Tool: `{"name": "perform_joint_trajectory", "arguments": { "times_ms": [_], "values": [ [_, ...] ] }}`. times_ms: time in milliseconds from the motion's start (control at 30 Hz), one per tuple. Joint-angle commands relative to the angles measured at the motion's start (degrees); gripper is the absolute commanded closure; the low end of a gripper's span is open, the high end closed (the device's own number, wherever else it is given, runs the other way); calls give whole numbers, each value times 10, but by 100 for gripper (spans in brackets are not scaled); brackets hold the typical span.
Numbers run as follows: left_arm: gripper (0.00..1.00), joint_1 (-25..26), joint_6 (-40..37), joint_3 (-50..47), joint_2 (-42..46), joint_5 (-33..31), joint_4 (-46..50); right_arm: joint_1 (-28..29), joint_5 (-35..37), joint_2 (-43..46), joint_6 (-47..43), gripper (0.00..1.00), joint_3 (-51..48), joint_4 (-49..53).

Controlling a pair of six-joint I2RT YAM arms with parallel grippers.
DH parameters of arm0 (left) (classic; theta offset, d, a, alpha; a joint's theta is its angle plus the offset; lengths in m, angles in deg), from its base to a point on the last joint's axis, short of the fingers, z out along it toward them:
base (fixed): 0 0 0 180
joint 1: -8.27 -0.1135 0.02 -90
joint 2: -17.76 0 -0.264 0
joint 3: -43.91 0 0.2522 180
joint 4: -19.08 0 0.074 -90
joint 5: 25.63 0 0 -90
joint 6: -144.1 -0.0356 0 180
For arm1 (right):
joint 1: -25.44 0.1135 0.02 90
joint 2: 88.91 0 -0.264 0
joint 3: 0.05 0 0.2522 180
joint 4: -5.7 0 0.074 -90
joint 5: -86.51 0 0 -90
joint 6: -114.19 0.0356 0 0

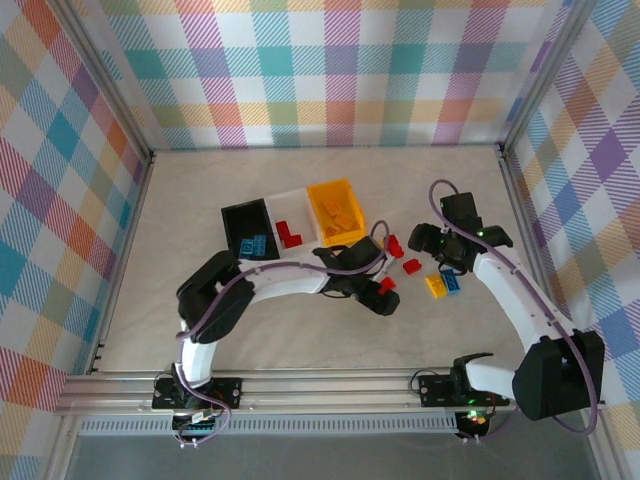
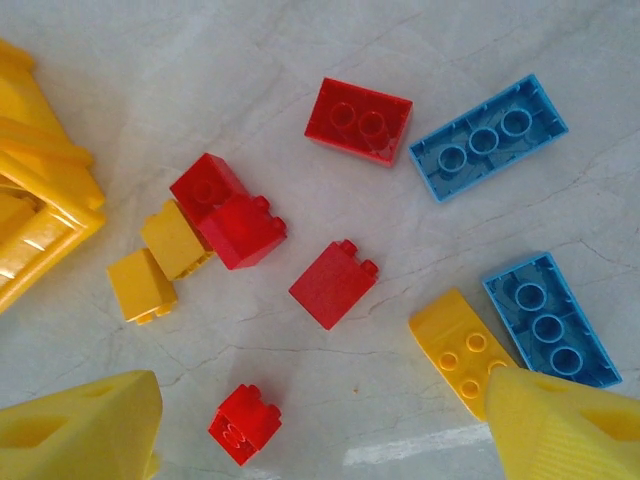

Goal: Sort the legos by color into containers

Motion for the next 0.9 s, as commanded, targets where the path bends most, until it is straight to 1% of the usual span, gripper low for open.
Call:
{"name": "perform_joint_trajectory", "arguments": {
  "times_ms": [0, 100, 233, 367, 433, 500, 533, 600, 700, 733, 867],
  "values": [
    [4, 2, -41, 40, -39, -7, 21, -13, -22, 16, 3, 16, 0, 8],
    [5, 2, -47, 63, -67, -16, 24, -21, -38, 13, 2, 17, -8, 6],
    [13, 3, -53, 90, -91, -12, 31, -21, -51, 5, 2, 19, -26, -6],
    [18, 3, -57, 103, -105, -11, 32, -21, -64, -5, 4, 20, -43, -22],
    [27, 3, -59, 109, -112, -9, 37, -22, -66, -12, 5, 21, -48, -28],
    [40, 3, -60, 109, -114, -9, 38, -21, -70, -21, 5, 22, -52, -32],
    [44, 3, -60, 105, -113, -9, 38, -21, -75, -32, 5, 23, -53, -32],
    [50, 3, -59, 98, -108, -11, 36, -21, -84, -57, 1, 23, -47, -25],
    [55, 3, -57, 82, -92, -17, 34, -21, -91, -88, 2, 24, -48, -30],
    [59, 3, -56, 75, -83, -21, 34, -21, -92, -97, 4, 25, -47, -34],
    [65, 1, -48, 40, -35, -43, 44, -18, -93, -144, 2, 29, -28, -42]
  ]
}}
